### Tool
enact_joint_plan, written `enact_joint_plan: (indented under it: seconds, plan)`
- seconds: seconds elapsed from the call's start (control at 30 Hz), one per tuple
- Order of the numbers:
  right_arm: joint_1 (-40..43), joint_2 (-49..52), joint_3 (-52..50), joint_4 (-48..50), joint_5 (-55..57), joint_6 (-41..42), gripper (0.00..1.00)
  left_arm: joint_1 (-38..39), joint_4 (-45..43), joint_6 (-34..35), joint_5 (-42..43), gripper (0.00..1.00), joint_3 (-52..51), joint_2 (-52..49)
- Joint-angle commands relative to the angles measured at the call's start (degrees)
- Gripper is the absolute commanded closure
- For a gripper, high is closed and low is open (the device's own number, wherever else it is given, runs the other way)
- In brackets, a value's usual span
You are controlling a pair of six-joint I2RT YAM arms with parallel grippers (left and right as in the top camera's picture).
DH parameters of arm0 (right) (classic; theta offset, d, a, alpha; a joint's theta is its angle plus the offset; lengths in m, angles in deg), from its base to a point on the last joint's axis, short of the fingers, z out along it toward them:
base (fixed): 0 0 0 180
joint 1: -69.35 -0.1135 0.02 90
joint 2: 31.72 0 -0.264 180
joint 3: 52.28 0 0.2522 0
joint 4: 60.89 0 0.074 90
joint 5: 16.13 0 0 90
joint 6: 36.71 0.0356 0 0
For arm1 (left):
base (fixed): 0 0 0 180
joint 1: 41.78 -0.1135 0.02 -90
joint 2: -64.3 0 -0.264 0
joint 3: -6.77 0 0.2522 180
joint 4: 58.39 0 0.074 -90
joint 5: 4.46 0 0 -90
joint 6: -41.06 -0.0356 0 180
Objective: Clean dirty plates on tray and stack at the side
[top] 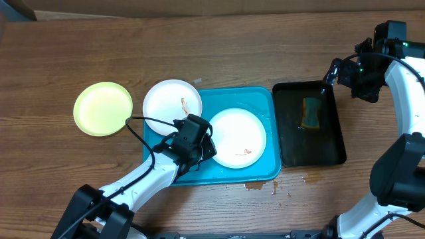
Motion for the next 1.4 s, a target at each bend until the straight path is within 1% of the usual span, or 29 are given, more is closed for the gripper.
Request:
enact_joint_plan:
  seconds: [0.0,0.1,0.23,0.3,0.33,0.37,0.4,0.47,0.6,0.7,0.77,0.8,1.0,1.03,1.07,1.1,1.13,1.27,1.33,1.37]
  plan:
    - [0.0,-1.8,0.7,0.2,-0.2,0.0,0.0,0.3,-1.4,-1.4,2.7,0.61,1.7,0.0]
    - [0.0,-1.8,0.7,0.2,-0.2,0.0,0.0,0.3,0.9,-5.0,2.4,0.54,4.3,0.4]
    - [0.0,-1.8,0.7,0.2,-0.2,0.0,0.0,0.3,7.3,-11.2,-1.8,0.44,10.2,0.4]
    - [0.0,-1.8,0.7,0.2,-0.2,0.0,0.0,0.3,11.2,-14.9,-4.4,0.33,13.4,0.3]
    - [0.0,-1.8,0.7,0.2,-0.2,0.0,0.0,0.3,12.5,-16.3,-5.2,0.3,14.5,0.3]
    - [0.0,-1.8,0.7,0.2,-0.2,0.0,0.0,0.3,13.5,-17.9,-5.8,0.3,15.3,0.3]
    - [0.0,-1.8,0.7,0.2,-0.2,0.0,0.0,0.3,14.3,-19.2,-6.2,0.34,15.9,0.3]
    - [0.0,-1.8,0.7,0.2,-0.2,0.0,0.0,0.3,14.4,-20.1,-6.6,0.46,15.9,0.3]
    - [0.0,-1.8,0.7,0.2,-0.2,0.0,0.0,0.4,14.4,-20.1,-8.5,0.55,15.5,-1.3]
    - [0.0,-1.8,0.7,0.2,-0.2,0.0,0.0,0.4,14.1,-20.1,-8.5,0.55,15.4,-3.6]
    - [0.0,-1.8,0.7,0.2,-0.2,0.0,0.0,0.4,13.3,-20.0,-8.5,0.51,15.4,-5.3]
    - [0.0,-1.8,0.7,0.2,-0.2,0.0,0.0,0.4,12.8,-20.0,-8.4,0.51,15.4,-6.3]
    - [0.0,-1.8,0.7,0.2,-0.2,0.0,0.0,0.4,10.3,-20.0,-7.8,0.58,15.4,-11.0]
    - [0.0,-1.8,0.7,0.2,-0.2,0.0,0.0,0.4,9.4,-20.0,-7.8,0.69,15.4,-11.7]
    - [0.0,-1.8,0.7,0.2,-0.2,0.0,0.0,0.4,9.1,-20.0,-7.6,0.78,15.4,-12.0]
    - [0.0,-1.8,0.7,0.2,-0.2,0.0,0.0,0.4,8.9,-20.0,-7.6,0.91,15.5,-12.0]
    - [0.0,-1.8,0.7,0.2,-0.2,0.0,0.0,0.4,8.9,-20.0,-7.6,0.96,15.5,-12.0]
    - [0.0,-1.8,0.7,0.2,-0.2,0.0,0.0,0.4,10.4,-19.9,-7.3,0.96,15.5,-12.0]
    - [0.0,-1.8,0.7,0.2,-0.2,0.0,0.0,0.3,12.7,-17.5,-7.3,0.96,15.6,-11.9]
    - [0.0,-1.8,0.7,0.2,-0.2,0.0,0.0,0.3,14.6,-14.8,-7.3,0.96,15.7,-11.8]
